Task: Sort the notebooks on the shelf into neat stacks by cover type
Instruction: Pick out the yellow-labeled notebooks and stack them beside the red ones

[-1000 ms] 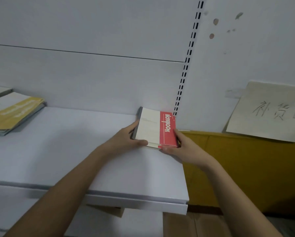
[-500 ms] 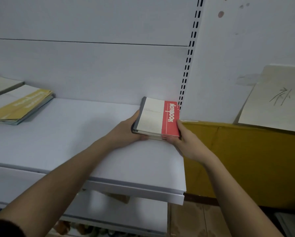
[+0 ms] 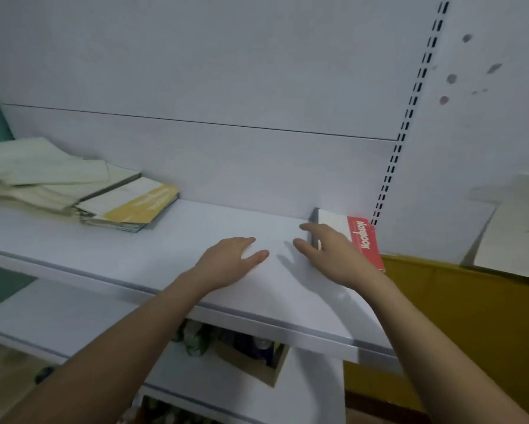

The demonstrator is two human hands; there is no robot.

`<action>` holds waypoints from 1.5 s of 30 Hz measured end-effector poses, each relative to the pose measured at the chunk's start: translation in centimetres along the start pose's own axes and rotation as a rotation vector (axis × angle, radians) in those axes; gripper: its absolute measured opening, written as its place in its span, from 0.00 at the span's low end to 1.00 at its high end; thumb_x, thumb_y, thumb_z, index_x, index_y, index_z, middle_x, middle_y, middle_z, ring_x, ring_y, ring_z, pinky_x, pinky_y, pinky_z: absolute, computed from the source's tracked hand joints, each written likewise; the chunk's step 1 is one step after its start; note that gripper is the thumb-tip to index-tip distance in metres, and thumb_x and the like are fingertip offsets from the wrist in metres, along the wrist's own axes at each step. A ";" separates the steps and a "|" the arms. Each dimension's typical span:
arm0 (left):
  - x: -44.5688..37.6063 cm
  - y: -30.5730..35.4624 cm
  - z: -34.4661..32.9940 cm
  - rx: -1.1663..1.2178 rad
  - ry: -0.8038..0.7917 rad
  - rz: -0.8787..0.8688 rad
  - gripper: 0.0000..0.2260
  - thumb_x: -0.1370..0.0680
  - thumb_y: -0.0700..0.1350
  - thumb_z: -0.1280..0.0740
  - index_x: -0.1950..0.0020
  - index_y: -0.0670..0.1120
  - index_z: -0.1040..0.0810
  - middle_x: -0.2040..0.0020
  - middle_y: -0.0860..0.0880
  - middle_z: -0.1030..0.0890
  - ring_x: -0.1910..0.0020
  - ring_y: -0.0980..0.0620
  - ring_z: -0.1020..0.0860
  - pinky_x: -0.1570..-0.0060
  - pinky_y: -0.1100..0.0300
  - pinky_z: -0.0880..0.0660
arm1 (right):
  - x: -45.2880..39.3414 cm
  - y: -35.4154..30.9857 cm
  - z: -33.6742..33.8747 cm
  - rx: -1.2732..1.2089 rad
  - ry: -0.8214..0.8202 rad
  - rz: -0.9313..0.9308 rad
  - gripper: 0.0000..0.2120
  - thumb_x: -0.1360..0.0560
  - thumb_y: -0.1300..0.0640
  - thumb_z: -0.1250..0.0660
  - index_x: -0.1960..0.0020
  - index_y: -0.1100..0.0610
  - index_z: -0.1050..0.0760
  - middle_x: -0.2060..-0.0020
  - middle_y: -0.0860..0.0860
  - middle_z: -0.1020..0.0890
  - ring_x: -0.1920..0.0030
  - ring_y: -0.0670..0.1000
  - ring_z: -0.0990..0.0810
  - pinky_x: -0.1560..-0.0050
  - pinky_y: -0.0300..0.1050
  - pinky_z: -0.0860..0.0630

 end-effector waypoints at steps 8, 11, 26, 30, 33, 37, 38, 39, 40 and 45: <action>7.3 -15.2 10.3 -0.126 0.066 0.166 0.31 0.22 0.70 0.48 0.25 0.55 0.34 0.24 0.53 0.35 0.26 0.51 0.37 0.31 0.51 0.37 | -2.9 -16.0 -10.4 0.071 -0.183 0.048 0.26 0.22 0.37 0.42 0.29 0.48 0.31 0.30 0.47 0.28 0.34 0.50 0.27 0.33 0.52 0.31; 9.7 -20.2 13.7 -0.106 0.091 0.205 0.30 0.22 0.70 0.48 0.27 0.55 0.32 0.27 0.53 0.31 0.29 0.50 0.33 0.34 0.50 0.34 | -4.6 -21.2 -13.4 0.101 -0.198 0.079 0.25 0.22 0.37 0.42 0.29 0.48 0.32 0.30 0.47 0.28 0.34 0.50 0.27 0.33 0.53 0.31; 2.7 -31.6 21.5 -0.118 0.278 0.111 0.22 0.21 0.64 0.44 0.37 0.54 0.22 0.41 0.54 0.20 0.39 0.50 0.25 0.45 0.54 0.28 | -16.9 -29.2 -19.5 0.373 -0.120 0.125 0.25 0.21 0.37 0.46 0.29 0.48 0.33 0.32 0.49 0.28 0.33 0.53 0.30 0.39 0.51 0.29; 0.0 -33.2 21.8 -0.116 0.390 0.029 0.16 0.20 0.57 0.41 0.40 0.52 0.20 0.42 0.54 0.20 0.39 0.51 0.27 0.40 0.53 0.30 | -21.0 -30.8 -23.0 0.341 -0.135 0.126 0.30 0.23 0.34 0.44 0.27 0.50 0.35 0.30 0.51 0.30 0.31 0.55 0.33 0.37 0.54 0.31; -2.0 -34.2 22.2 -0.166 0.420 -0.034 0.14 0.20 0.54 0.39 0.38 0.51 0.21 0.38 0.54 0.21 0.36 0.51 0.29 0.36 0.53 0.33 | -23.0 -31.4 -25.6 0.324 -0.128 0.131 0.36 0.25 0.30 0.45 0.25 0.50 0.39 0.26 0.51 0.36 0.27 0.56 0.38 0.33 0.58 0.36; -4.3 -36.4 21.6 -0.208 0.367 -0.045 0.16 0.19 0.56 0.40 0.35 0.52 0.23 0.36 0.55 0.23 0.35 0.52 0.30 0.36 0.54 0.35 | -24.4 -31.3 -28.0 0.340 -0.177 0.090 0.45 0.32 0.22 0.55 0.25 0.50 0.44 0.24 0.52 0.43 0.25 0.58 0.45 0.31 0.64 0.43; -4.7 -37.1 21.4 -0.217 0.365 -0.048 0.16 0.20 0.57 0.42 0.36 0.53 0.23 0.36 0.56 0.23 0.35 0.52 0.30 0.37 0.54 0.35 | -24.5 -31.4 -28.4 0.354 -0.183 0.088 0.47 0.34 0.20 0.57 0.25 0.49 0.44 0.25 0.52 0.42 0.26 0.59 0.45 0.31 0.65 0.45; -5.1 -37.8 21.3 -0.215 0.383 -0.057 0.17 0.20 0.58 0.43 0.37 0.54 0.22 0.37 0.56 0.23 0.36 0.52 0.29 0.38 0.54 0.36 | -24.5 -31.4 -28.6 0.362 -0.181 0.087 0.47 0.35 0.19 0.57 0.26 0.49 0.43 0.26 0.51 0.40 0.27 0.59 0.44 0.31 0.66 0.46; -5.3 -38.3 21.3 -0.206 0.413 -0.070 0.19 0.22 0.59 0.46 0.39 0.55 0.21 0.39 0.57 0.23 0.37 0.53 0.28 0.40 0.54 0.36 | -24.4 -31.3 -28.6 0.359 -0.177 0.086 0.46 0.36 0.19 0.55 0.29 0.48 0.40 0.28 0.50 0.37 0.28 0.59 0.42 0.32 0.65 0.44; -6.9 -39.8 21.8 -0.134 0.449 -0.127 0.10 0.20 0.50 0.40 0.48 0.54 0.19 0.44 0.55 0.21 0.43 0.50 0.26 0.41 0.53 0.33 | -22.4 -31.6 -26.8 0.333 -0.174 0.121 0.30 0.28 0.27 0.42 0.36 0.48 0.31 0.43 0.45 0.27 0.38 0.53 0.30 0.40 0.56 0.32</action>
Point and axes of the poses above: each hand's wrist, its own x-axis away from the middle knuckle, its own z-axis out of the back of the hand, y = z × x, the point moved 3 cm from there along -x, towards the middle knuckle
